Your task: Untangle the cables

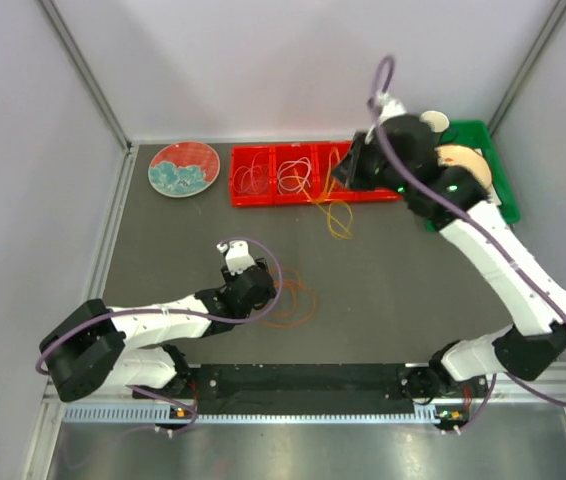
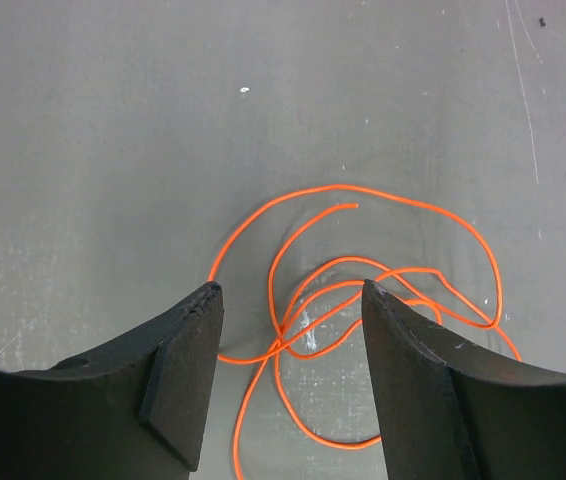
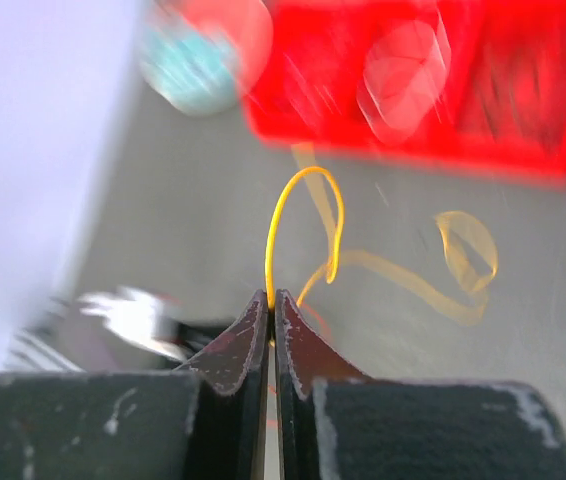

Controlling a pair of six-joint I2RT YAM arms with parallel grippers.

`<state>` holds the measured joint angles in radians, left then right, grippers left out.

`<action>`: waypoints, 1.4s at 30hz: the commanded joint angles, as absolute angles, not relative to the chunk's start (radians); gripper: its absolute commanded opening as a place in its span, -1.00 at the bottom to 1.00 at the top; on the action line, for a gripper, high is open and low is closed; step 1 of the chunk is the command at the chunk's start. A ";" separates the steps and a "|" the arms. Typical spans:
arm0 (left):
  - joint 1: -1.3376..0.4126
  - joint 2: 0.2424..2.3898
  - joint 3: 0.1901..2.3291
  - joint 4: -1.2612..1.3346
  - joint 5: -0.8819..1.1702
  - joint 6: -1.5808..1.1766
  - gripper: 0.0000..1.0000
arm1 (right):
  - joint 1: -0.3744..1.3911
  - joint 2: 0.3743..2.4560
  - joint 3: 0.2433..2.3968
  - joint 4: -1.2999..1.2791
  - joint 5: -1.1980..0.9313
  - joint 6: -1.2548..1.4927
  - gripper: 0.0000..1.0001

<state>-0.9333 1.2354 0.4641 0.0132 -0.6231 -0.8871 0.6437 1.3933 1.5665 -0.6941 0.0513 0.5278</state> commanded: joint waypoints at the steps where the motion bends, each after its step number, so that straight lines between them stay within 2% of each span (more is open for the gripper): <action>1: -0.936 1.241 0.503 0.026 -0.650 -0.879 0.24 | 0.664 1.330 1.865 -0.868 0.034 0.471 -1.00; 4: -0.936 1.233 0.499 0.028 -0.649 -0.884 0.24 | 0.663 1.293 1.898 -0.914 0.067 0.483 -1.00; 7: -0.936 1.226 0.494 0.031 -0.647 -0.884 0.23 | 0.664 1.189 1.706 -0.841 0.119 0.508 -1.00; 11: -0.937 1.232 0.499 0.028 -0.647 -0.879 0.24 | 0.653 1.158 1.447 -0.828 0.161 0.567 -1.00; 16: -0.936 1.230 0.499 0.025 -0.646 -0.881 0.24 | 0.653 1.164 1.283 -0.767 0.137 0.588 -1.00; 20: -0.936 1.230 0.500 0.026 -0.646 -0.882 0.23 | 0.653 1.225 1.249 -0.726 0.100 0.584 -1.00; 24: -0.937 1.230 0.500 0.025 -0.646 -0.882 0.23 | 0.669 1.275 1.195 -0.609 -0.027 0.609 -1.00; 42: -0.936 1.151 0.433 0.066 -0.673 -0.905 0.30 | 0.756 1.663 1.258 -0.445 -0.048 0.706 -1.00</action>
<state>-0.9333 1.1805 0.4549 0.0246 -0.6384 -0.8921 0.7326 1.5906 1.2163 -0.5034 -0.0269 0.6823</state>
